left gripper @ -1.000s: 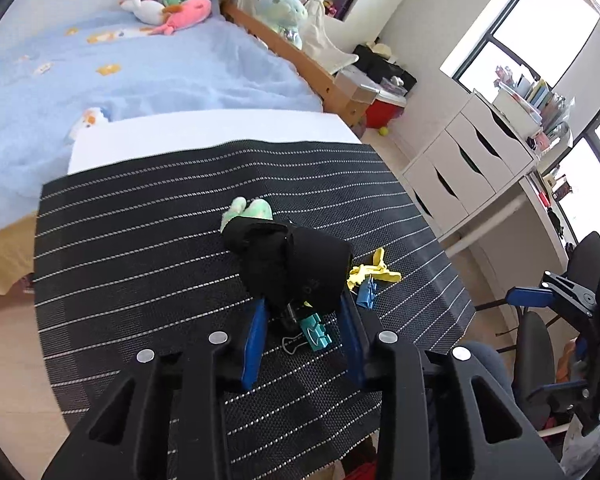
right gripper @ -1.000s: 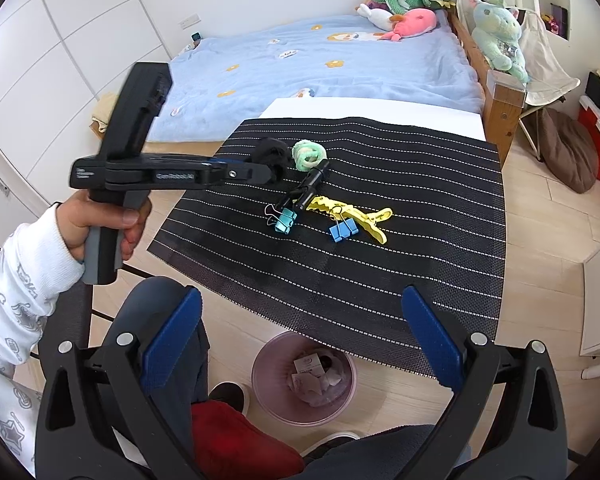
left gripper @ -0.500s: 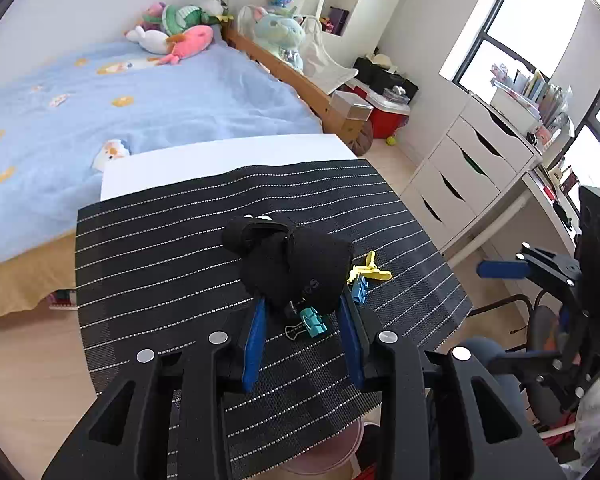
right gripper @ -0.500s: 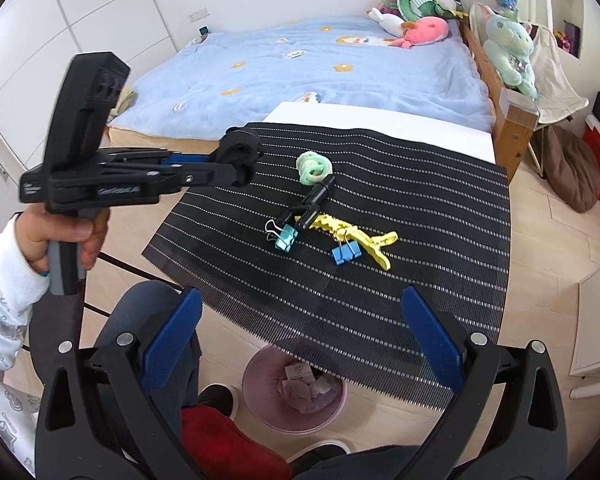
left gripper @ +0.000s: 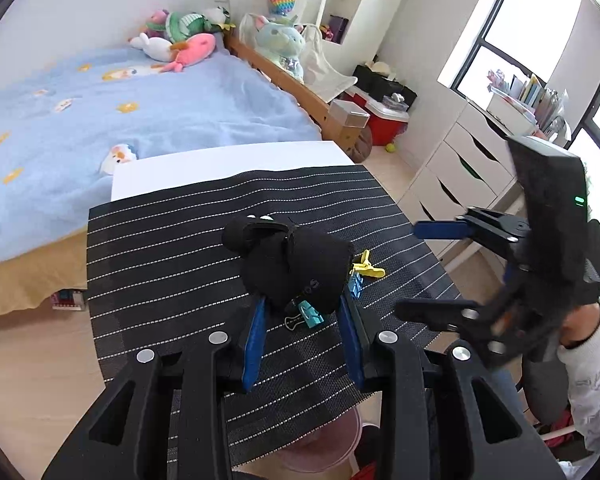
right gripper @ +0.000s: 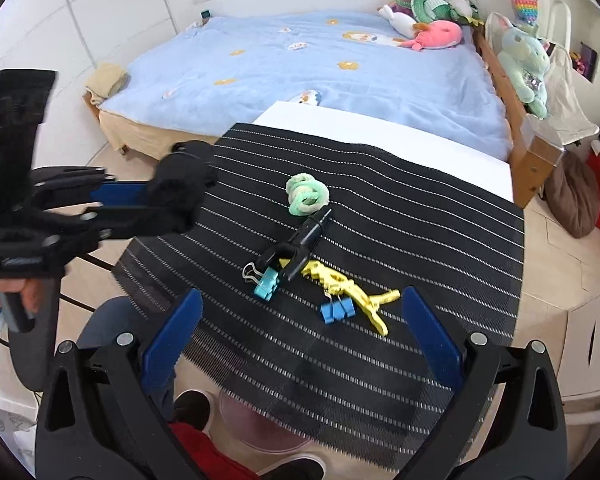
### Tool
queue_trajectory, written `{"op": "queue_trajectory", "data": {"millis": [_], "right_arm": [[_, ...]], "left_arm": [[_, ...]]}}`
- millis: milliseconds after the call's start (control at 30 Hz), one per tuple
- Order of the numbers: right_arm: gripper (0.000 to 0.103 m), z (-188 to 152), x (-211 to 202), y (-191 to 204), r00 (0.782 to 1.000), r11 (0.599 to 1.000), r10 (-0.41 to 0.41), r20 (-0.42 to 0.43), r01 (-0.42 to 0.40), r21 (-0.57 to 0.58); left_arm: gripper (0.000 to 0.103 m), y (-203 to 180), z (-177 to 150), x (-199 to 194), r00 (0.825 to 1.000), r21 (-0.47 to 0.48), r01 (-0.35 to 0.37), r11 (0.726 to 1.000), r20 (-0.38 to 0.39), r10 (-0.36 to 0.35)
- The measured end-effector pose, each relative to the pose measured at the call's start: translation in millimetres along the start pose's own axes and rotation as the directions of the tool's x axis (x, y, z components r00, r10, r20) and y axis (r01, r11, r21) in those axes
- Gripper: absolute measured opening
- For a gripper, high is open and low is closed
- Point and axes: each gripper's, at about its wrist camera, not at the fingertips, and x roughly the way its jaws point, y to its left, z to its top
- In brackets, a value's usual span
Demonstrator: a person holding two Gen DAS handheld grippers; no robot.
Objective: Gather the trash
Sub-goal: 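Lift the black glove with the left tool while the right tool reaches a teal binder clip, then grasp the small teal binder clip with the right tool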
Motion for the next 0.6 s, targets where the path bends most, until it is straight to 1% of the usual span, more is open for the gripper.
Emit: {"op": "queue_trajectory", "data": {"millis": [133,167,200,333,400,433,500,600], "right_arm": [[0.098,6.1,18.9,2.9,1.0,1.0,-0.002,-0.021,0.002,-0.01],[0.094,7.1,22.4,3.7,1.0,1.0,0.0,-0.023,0.0,-0.013],[0.086,7.9,27.0,4.7,1.0,1.0,0.003,-0.03,-0.004,-0.017],[0.07,8.9,44.5,5.3,0.998,1.0,0.014,-0.061,-0.015,-0.014],[0.058,9.8,50.5,5.9,0.998,1.0,0.018,-0.067,-0.019,-0.014],[0.056,10.1,52.2,6.8,0.998,1.0,0.019,-0.068,-0.02,-0.016],[0.045,10.4,55.1,7.8,0.997,1.0,0.023,-0.072,-0.024,-0.017],[0.036,11.1,58.8,8.2,0.997,1.0,0.019,-0.076,-0.02,-0.016]], "left_arm": [[0.033,5.0,-3.9,-2.5,1.0,-0.014,-0.002,1.0,0.003,0.002],[0.033,6.1,-4.6,-2.9,1.0,-0.017,-0.002,1.0,0.004,0.002],[0.033,7.7,-5.5,-3.3,1.0,-0.022,-0.002,1.0,0.004,0.002],[0.033,11.5,-8.4,-3.6,1.0,-0.033,0.0,0.999,0.006,0.0],[0.033,13.4,-9.6,-3.4,1.0,-0.037,0.001,0.999,0.006,0.0],[0.033,14.5,-10.5,-3.2,1.0,-0.04,0.002,0.999,0.006,-0.002],[0.033,16.4,-11.9,-2.6,1.0,-0.045,0.003,0.999,0.005,-0.003],[0.033,19.0,-13.8,-1.8,1.0,-0.052,0.007,0.999,0.004,-0.007]]}}
